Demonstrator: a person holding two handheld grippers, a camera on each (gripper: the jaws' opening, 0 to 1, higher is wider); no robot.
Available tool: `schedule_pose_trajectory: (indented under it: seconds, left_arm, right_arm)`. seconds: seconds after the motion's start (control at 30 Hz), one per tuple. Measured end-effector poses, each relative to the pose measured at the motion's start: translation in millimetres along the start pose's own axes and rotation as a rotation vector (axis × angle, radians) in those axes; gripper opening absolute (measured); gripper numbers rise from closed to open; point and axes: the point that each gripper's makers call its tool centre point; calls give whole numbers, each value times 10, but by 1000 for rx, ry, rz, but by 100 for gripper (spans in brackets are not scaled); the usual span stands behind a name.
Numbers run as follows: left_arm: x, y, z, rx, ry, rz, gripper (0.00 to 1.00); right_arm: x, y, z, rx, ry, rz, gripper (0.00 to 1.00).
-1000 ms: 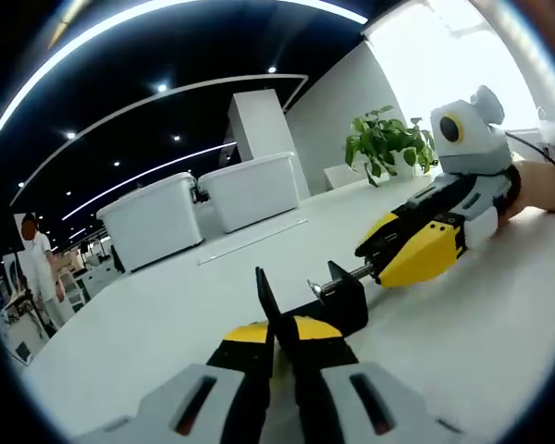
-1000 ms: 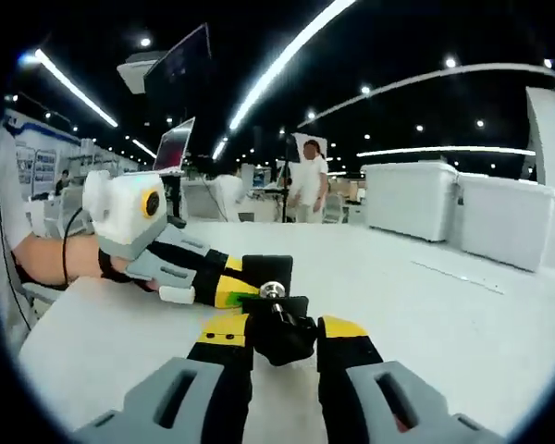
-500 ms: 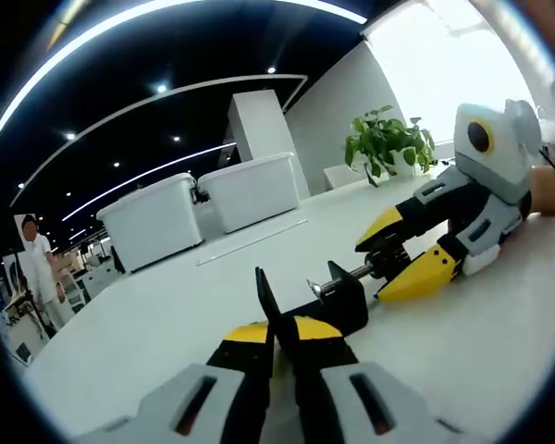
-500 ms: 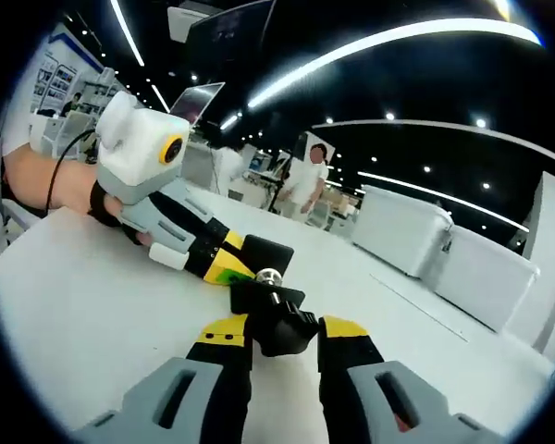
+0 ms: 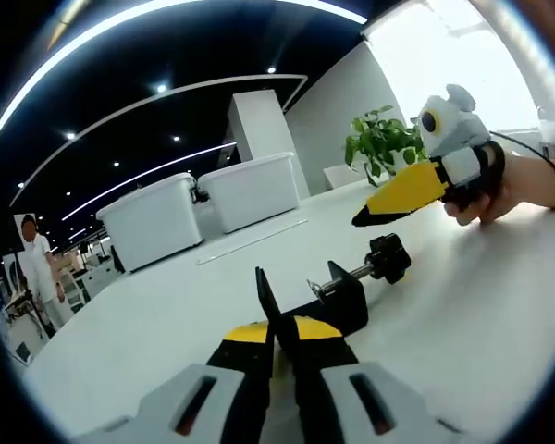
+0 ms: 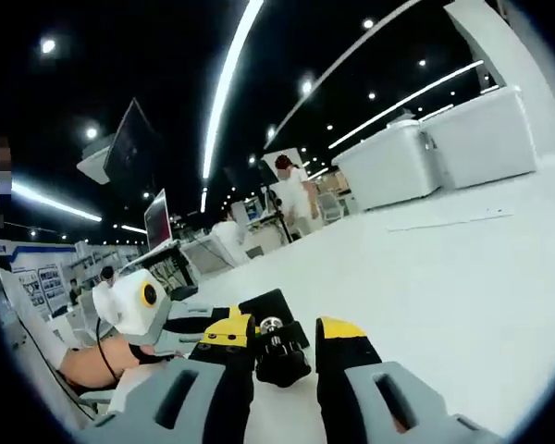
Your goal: Clamp the fixed fixture on the desktop, loosen the retaining clip, secure it to the edge of the desk, and tighten the retaining clip.
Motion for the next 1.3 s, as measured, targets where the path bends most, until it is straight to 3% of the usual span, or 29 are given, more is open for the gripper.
schedule_pose_trajectory:
  seconds: [0.17, 0.37, 0.47, 0.57, 0.83, 1.17, 1.3]
  left_arm:
    - [-9, -21, 35, 4, 1, 2, 7]
    - [-29, -69, 100, 6, 2, 3, 7]
    - [-34, -96, 118, 5, 3, 3, 7]
    - [-38, -91, 125, 4, 4, 5, 7]
    - [-51, -118, 170, 5, 5, 4, 7]
    - [-52, -121, 179, 1, 5, 3, 7]
    - [-51, -119, 178, 1, 7, 2, 7]
  right_arm:
    - [117, 87, -73, -3, -19, -47, 21]
    - [105, 74, -60, -5, -50, -32, 20]
    - [90, 69, -86, -3, -159, -9, 20]
    - [76, 60, -128, -4, -339, 26, 20]
    - [76, 73, -179, 44, -662, 57, 20]
    - [91, 111, -189, 83, -803, 57, 22]
    - [198, 107, -121, 80, -715, -6, 34]
Point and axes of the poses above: the point that each gripper's makers call its tool centre point, and the gripper's own axes: y roughly forward along the fingers, z roughly to its right, x roughly out of its underside, and after that the axes turned 1 degree about y, right-handed
